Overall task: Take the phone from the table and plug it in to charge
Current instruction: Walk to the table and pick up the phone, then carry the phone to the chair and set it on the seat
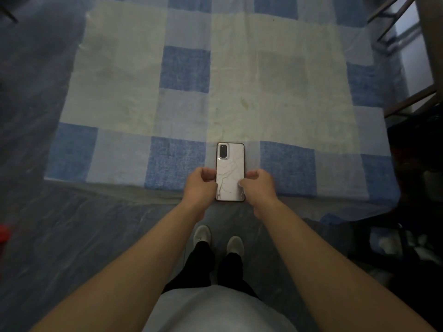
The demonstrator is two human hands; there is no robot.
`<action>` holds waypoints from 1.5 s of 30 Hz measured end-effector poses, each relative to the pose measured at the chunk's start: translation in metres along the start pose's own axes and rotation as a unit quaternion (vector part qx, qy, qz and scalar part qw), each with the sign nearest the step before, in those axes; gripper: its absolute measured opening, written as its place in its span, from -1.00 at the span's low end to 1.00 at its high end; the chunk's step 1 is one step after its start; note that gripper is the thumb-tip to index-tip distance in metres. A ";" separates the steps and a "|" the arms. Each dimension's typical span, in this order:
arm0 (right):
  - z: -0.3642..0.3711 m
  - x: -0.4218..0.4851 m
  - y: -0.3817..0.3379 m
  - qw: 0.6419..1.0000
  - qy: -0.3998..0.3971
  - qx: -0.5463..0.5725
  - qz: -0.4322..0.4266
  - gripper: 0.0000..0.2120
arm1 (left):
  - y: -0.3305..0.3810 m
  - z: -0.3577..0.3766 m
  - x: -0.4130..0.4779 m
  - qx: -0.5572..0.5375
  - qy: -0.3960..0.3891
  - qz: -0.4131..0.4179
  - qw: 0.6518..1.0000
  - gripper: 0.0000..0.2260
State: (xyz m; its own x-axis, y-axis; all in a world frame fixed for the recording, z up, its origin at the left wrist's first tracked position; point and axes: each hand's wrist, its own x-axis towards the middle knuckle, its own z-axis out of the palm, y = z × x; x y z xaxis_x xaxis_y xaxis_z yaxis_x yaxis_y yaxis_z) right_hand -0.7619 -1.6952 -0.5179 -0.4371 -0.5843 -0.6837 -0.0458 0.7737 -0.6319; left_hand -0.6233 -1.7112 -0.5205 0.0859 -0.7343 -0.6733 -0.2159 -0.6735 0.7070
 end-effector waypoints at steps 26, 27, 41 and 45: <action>-0.028 -0.012 -0.008 0.997 -0.067 0.045 -0.005 -0.72 | 0.020 0.006 -0.020 -0.007 -0.067 0.009 0.998 -0.54; -0.029 -0.013 -0.009 0.996 -0.070 0.046 -0.008 -0.74 | 0.021 0.006 -0.021 -0.008 -0.067 0.011 0.998 -0.57; -0.063 -0.049 -0.024 0.992 -0.096 0.055 -0.056 -0.92 | 0.041 0.002 -0.078 -0.037 -0.042 0.049 0.997 -0.78; -0.067 -0.058 -0.029 0.991 -0.105 0.049 -0.070 -0.91 | 0.043 -0.003 -0.088 -0.042 -0.040 0.064 0.996 -0.78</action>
State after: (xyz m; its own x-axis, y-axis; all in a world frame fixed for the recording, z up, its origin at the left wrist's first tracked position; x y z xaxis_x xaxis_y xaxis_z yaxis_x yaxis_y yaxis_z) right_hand -0.7950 -1.6676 -0.4357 -0.2365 -0.7299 -0.6413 -0.0002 0.6601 -0.7512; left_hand -0.6376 -1.6753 -0.4304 -0.0162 -0.8082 -0.5887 -0.1368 -0.5814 0.8020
